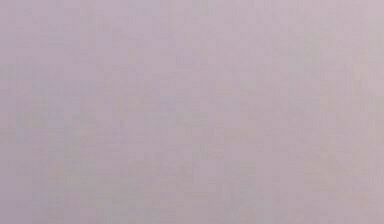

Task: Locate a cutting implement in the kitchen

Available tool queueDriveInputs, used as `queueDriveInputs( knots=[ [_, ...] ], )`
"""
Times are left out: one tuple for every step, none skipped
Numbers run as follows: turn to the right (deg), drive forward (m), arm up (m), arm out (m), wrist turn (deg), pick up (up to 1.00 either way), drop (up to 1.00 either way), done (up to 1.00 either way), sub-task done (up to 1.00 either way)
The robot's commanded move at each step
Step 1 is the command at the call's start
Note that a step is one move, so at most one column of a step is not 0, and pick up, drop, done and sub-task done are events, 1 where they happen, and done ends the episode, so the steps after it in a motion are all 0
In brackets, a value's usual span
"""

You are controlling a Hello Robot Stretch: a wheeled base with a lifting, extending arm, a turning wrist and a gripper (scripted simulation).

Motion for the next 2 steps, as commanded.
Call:
queueDriveInputs(
  knots=[
    [-45.0,0.00,0.00,0.00,0.0,0.00,0.00,0.00,0.00],
    [-9.0,0.00,0.00,0.00,0.0,0.00,0.00,0.00,0.00]
  ],
)
